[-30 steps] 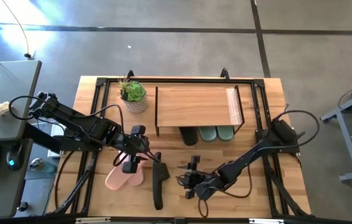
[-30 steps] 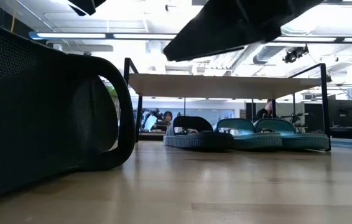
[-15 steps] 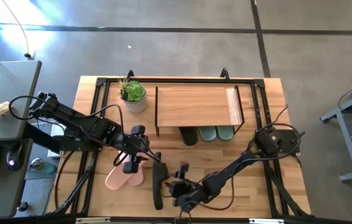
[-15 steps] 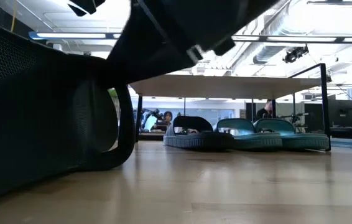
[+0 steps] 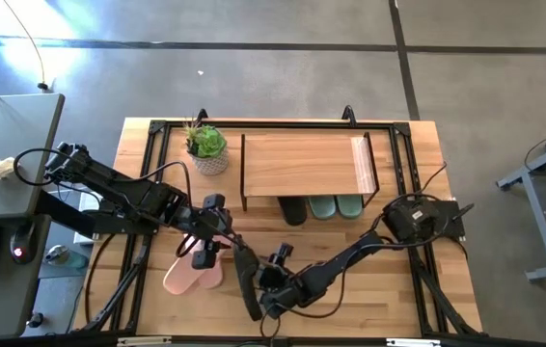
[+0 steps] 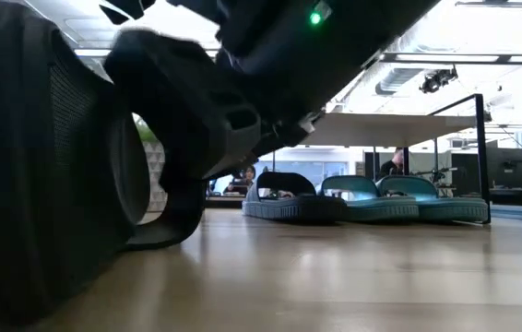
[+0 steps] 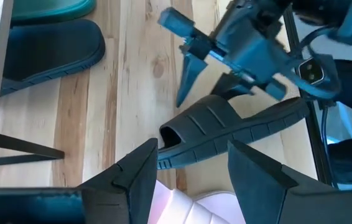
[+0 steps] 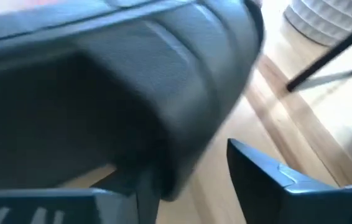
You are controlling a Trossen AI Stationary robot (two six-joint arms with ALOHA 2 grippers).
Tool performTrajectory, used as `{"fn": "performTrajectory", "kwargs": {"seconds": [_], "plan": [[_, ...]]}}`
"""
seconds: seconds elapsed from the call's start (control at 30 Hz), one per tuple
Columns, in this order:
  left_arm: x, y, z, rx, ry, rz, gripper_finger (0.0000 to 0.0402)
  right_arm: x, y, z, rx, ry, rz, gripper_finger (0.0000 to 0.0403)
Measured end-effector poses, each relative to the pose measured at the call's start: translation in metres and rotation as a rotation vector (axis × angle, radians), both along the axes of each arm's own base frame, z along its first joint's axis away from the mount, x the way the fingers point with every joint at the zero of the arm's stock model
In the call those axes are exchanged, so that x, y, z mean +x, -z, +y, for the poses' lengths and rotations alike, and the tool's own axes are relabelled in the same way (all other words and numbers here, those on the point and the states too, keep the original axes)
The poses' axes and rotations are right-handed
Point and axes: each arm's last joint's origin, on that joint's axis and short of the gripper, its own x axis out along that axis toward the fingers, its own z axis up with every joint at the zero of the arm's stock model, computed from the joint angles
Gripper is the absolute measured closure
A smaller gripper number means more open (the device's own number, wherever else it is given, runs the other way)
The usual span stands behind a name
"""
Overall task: Pick and place slides into the shelf
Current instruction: Put the black slipper under the shelf
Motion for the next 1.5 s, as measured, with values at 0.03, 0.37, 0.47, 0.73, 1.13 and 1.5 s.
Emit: {"fn": "performTrajectory", "kwargs": {"seconds": [0.03, 0.37, 0.47, 0.73, 1.13, 1.5], "plan": [[0.000, 0.000, 0.000, -0.001, -0.001, 0.000, 0.0224, 0.000, 0.001, -0.002, 0.001, 0.018, 0.002, 0.0253], [0.001, -0.001, 0.000, -0.006, -0.001, -0.019, 0.0224, 0.002, 0.001, -0.012, -0.064, 0.051, 0.007, 0.0388], [0.001, -0.001, 0.000, -0.006, 0.000, -0.018, 0.0224, 0.000, 0.000, -0.009, -0.128, 0.053, 0.002, 0.0393], [0.001, -0.001, 0.000, -0.007, 0.001, -0.015, 0.0224, -0.025, -0.032, 0.009, -0.263, 0.002, 0.031, 0.0399], [0.001, -0.001, 0.000, -0.005, 0.001, -0.012, 0.0224, -0.065, -0.074, 0.019, -0.547, -0.173, 0.248, 0.0402], [0.001, -0.001, 0.000, -0.008, -0.004, -0.010, 0.0224, -0.043, -0.075, -0.012, -0.583, -0.170, 0.359, 0.0402]]}}
